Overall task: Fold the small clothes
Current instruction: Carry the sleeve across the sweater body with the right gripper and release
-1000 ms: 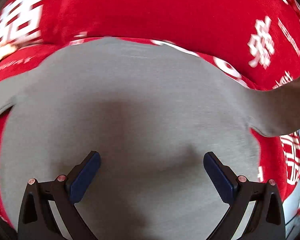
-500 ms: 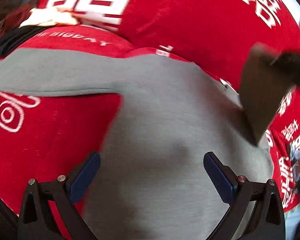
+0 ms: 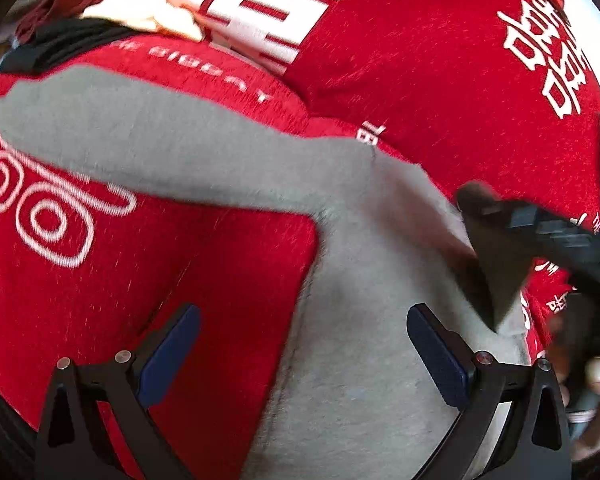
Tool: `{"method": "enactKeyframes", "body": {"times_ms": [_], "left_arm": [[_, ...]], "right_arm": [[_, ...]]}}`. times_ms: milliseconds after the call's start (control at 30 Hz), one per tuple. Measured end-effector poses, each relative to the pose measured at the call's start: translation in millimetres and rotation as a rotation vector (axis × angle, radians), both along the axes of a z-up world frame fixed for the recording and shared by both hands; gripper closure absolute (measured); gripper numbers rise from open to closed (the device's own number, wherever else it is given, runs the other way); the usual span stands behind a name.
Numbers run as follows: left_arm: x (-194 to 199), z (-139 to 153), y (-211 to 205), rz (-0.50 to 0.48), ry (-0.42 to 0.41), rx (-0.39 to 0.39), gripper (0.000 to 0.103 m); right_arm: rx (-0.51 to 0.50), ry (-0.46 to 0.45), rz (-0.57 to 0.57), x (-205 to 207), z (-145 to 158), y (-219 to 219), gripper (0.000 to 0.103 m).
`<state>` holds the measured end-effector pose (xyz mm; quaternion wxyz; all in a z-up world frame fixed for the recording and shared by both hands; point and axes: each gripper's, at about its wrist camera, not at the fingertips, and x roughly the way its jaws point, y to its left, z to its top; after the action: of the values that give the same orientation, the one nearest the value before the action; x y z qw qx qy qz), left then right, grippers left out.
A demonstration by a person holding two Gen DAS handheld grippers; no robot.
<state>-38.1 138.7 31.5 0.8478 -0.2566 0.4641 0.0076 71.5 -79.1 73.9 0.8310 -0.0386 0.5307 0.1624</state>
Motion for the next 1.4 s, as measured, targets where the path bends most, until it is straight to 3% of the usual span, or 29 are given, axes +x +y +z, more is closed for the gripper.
{"method": "enactKeyframes", "body": {"times_ms": [100, 200, 267, 333, 433, 533, 667, 733, 800, 900, 1000, 1067, 1200, 1233, 1333, 1400], "left_arm": [[7.6, 16.8, -17.7, -0.038, -0.033, 0.028, 0.0], [25.5, 30.7, -47.1, -0.106, -0.058, 0.058, 0.0], [35.8, 39.2, -63.7, -0.138, -0.085, 0.067, 0.0], [45.4, 43.5, -78.3, -0.15, -0.086, 0.08, 0.0], [50.3, 42.7, -85.5, -0.155, -0.063, 0.055, 0.0], [44.8, 38.7, -84.4, -0.157, -0.057, 0.094, 0.0], [32.8, 27.2, -66.5, -0.118, -0.014, 0.116, 0.0], [27.4, 20.9, -54.0, -0.101, 0.01, 0.129, 0.0], [22.8, 17.0, -43.3, -0.082, 0.031, 0.148, 0.0], [13.9, 14.9, -30.4, -0.064, 0.039, 0.159, 0.0], [7.0, 12.6, -26.6, -0.061, 0.042, 0.158, 0.0], [6.5, 9.1, -30.6, -0.066, 0.053, 0.147, 0.0], [20.7, 10.7, -61.8, -0.121, 0.057, 0.123, 0.0], [25.8, 14.0, -71.5, -0.137, 0.048, 0.128, 0.0], [54.4, 22.5, -113.5, -0.227, 0.002, 0.164, 0.0], [80.2, 12.6, -134.5, -0.273, 0.047, 0.198, 0.0]], "right_arm": [[0.052, -0.078, -0.052, -14.4, 29.7, -51.5, 0.022], [0.015, -0.067, -0.168, -20.1, 19.3, -106.4, 0.022], [0.152, -0.012, -0.191, -31.6, 9.1, -137.5, 0.022], [0.204, -0.011, -0.165, -41.0, 10.0, -142.5, 0.022], [0.155, -0.08, -0.144, -48.7, 14.7, -142.0, 0.022], [0.086, -0.019, -0.212, -31.2, -10.5, -149.5, 0.022], [-0.116, 0.059, -0.24, -5.7, -54.3, -123.1, 0.022], [-0.126, 0.085, -0.212, 1.3, -69.0, -102.2, 0.022], [-0.045, 0.067, -0.133, -0.1, -66.5, -72.3, 0.026], [-0.014, -0.016, 0.082, -21.7, -45.2, -28.6, 0.026], [-0.167, -0.084, 0.133, -39.3, -36.4, -27.1, 0.026], [-0.182, -0.086, 0.078, -40.4, -32.0, -55.4, 0.026], [-0.036, -0.023, -0.162, -23.8, -24.5, -153.6, 0.026], [0.018, 0.024, -0.244, -17.8, -31.8, -186.9, 0.026], [0.107, 0.12, -0.35, -6.6, -59.3, -246.3, 0.027], [0.105, 0.081, -0.373, -7.1, -64.2, -268.9, 0.036]]}}
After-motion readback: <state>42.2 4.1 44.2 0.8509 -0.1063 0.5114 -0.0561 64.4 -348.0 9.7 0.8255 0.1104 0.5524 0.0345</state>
